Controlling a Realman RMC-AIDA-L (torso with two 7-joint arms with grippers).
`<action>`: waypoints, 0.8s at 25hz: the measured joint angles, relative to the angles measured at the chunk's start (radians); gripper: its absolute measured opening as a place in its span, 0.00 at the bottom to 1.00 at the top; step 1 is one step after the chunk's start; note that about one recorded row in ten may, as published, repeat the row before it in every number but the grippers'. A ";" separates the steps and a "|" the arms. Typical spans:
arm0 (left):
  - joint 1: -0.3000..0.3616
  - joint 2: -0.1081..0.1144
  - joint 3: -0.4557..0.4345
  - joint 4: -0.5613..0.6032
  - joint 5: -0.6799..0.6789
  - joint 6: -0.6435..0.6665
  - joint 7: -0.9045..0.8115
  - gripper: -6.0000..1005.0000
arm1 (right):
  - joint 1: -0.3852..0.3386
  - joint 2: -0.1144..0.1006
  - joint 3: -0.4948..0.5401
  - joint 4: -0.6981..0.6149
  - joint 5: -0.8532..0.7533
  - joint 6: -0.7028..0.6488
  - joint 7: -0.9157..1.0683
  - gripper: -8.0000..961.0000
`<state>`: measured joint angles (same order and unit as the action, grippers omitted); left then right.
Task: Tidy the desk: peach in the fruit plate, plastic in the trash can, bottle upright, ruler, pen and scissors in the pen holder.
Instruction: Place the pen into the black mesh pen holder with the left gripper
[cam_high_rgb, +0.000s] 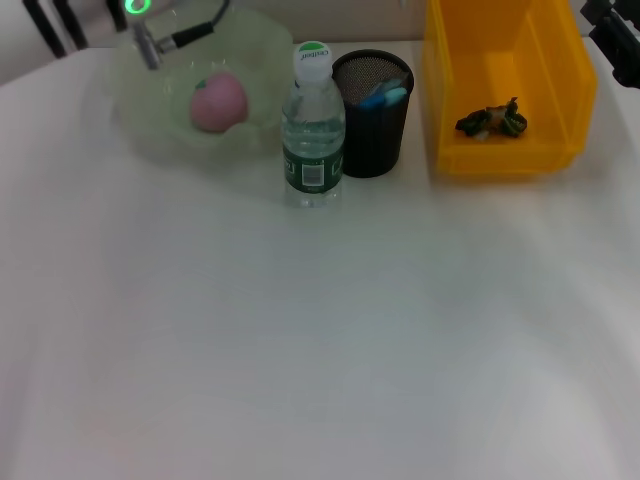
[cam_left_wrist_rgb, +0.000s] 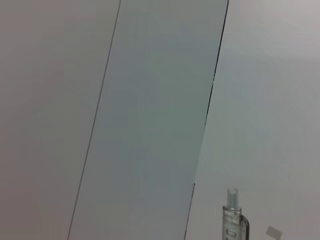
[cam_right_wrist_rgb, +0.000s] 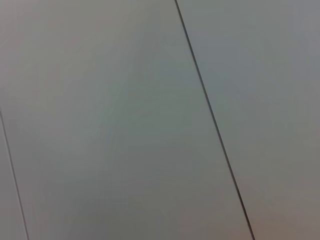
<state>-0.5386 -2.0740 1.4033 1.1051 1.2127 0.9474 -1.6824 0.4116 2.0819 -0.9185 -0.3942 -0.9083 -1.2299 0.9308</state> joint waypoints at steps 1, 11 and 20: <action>-0.018 -0.001 0.000 -0.033 -0.013 0.000 0.025 0.14 | -0.001 0.000 -0.001 0.000 0.000 -0.001 0.000 0.52; -0.121 -0.004 0.000 -0.227 -0.104 -0.005 0.231 0.14 | -0.004 -0.002 -0.034 -0.006 -0.013 -0.026 0.009 0.52; -0.167 -0.005 0.019 -0.377 -0.234 -0.009 0.425 0.14 | 0.000 -0.002 -0.047 -0.009 -0.030 -0.043 0.031 0.52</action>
<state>-0.7058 -2.0795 1.4226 0.7280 0.9784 0.9389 -1.2578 0.4113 2.0800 -0.9657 -0.4031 -0.9381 -1.2733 0.9622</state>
